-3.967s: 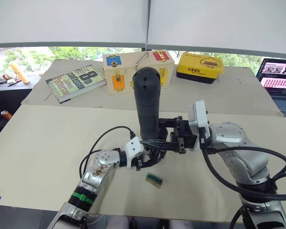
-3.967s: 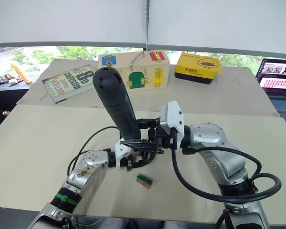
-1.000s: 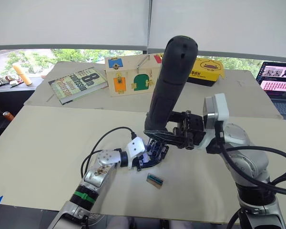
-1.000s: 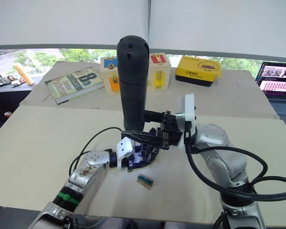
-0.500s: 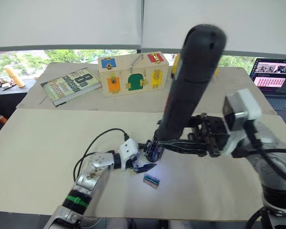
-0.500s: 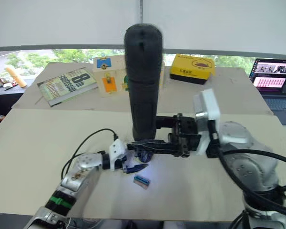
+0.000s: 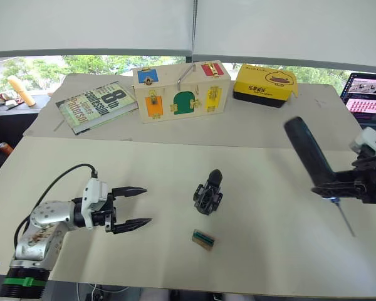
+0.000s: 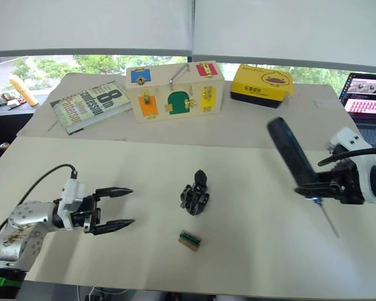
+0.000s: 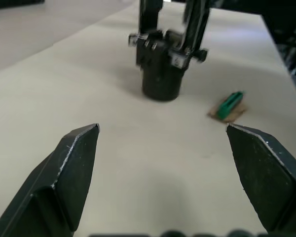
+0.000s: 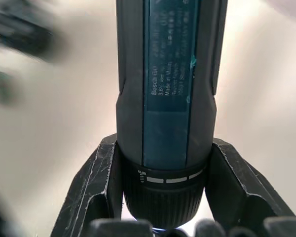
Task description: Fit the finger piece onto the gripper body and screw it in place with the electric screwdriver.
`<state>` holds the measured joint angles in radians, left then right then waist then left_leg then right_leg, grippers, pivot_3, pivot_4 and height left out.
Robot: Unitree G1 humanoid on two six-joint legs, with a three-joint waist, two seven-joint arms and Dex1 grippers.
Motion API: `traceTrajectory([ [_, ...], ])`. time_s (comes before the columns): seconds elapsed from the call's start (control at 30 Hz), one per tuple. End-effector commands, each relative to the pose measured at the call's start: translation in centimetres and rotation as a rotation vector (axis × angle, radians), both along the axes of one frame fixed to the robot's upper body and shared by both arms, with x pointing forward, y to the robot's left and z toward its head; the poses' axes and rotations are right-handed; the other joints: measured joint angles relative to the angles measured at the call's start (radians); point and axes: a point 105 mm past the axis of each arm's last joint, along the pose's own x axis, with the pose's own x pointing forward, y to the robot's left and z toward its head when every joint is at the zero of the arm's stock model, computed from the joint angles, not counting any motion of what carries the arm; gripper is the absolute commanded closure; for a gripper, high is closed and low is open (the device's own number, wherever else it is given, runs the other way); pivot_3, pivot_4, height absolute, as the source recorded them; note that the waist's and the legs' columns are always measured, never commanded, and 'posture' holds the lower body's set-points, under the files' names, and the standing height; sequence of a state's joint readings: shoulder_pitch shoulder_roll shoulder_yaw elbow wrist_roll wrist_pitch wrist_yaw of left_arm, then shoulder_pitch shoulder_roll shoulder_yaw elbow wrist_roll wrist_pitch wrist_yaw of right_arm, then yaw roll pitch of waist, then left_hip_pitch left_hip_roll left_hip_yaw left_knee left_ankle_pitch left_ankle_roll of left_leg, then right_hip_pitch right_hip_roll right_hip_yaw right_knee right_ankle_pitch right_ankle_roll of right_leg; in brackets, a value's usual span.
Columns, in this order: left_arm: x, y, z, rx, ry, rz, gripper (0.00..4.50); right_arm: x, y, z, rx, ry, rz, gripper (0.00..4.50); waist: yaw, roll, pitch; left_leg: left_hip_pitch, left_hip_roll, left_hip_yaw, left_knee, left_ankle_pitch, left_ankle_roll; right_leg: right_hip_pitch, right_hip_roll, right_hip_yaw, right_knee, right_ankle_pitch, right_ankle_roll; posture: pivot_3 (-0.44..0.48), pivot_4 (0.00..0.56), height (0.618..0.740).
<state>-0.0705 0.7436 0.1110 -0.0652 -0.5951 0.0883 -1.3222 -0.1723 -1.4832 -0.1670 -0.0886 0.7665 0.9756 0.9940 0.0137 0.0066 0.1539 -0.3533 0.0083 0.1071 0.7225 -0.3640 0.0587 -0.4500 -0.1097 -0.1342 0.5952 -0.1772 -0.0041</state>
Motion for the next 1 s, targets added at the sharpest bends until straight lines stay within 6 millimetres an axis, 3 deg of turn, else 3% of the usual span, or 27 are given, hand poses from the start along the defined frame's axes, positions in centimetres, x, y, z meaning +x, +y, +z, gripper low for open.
traceTrajectory([
  [0.03,-0.7,-0.2,1.4,-0.064,0.007,-0.017,0.16,-0.4,-3.3,-1.5,-0.155,0.110,-0.099,2.60,-0.003,0.004,0.003,0.000,0.000,0.001,0.000,0.000,0.000,0.000,0.000,0.001,0.000,0.000,0.001,0.000,0.150,0.740],
  [0.2,-1.7,-0.2,0.8,-0.027,-0.023,-0.008,0.16,-0.3,-4.8,-4.5,-0.177,0.217,-0.097,2.60,-0.015,0.007,0.006,0.002,0.002,0.004,-0.001,0.001,-0.002,-0.001,0.005,0.003,0.001,-0.001,0.001,0.000,0.150,0.740],
  [0.67,-1.4,1.6,-0.1,0.028,-0.037,0.104,0.16,2.2,-5.5,-6.7,-0.172,0.245,-0.082,2.60,-0.026,0.008,0.006,0.002,0.005,0.009,0.001,0.004,-0.006,-0.003,0.013,0.011,0.003,0.000,-0.002,0.000,0.150,0.740],
  [0.73,-1.3,1.8,-0.1,0.038,-0.040,0.119,0.00,2.4,-5.6,-6.7,-0.178,0.231,-0.073,1.52,-0.027,0.007,0.006,0.002,0.005,0.009,0.001,0.004,-0.006,-0.003,0.013,0.011,0.003,0.001,-0.002,0.000,0.150,0.740],
  [0.87,-0.1,3.4,-0.8,0.104,0.004,0.222,0.00,2.5,-5.9,-5.3,-0.173,0.181,-0.065,0.15,-0.027,0.007,0.006,0.002,0.005,0.010,0.004,0.004,-0.006,-0.003,0.013,0.011,0.005,0.001,-0.002,0.000,0.150,0.740],
  [1.0,0.2,4.6,-0.6,0.146,-0.032,0.281,0.00,2.0,-6.3,-2.9,-0.177,0.117,-0.011,0.01,-0.024,0.008,0.006,0.002,0.005,0.010,0.005,0.004,-0.006,-0.005,0.012,0.013,0.011,0.000,-0.002,0.000,0.150,0.740],
])
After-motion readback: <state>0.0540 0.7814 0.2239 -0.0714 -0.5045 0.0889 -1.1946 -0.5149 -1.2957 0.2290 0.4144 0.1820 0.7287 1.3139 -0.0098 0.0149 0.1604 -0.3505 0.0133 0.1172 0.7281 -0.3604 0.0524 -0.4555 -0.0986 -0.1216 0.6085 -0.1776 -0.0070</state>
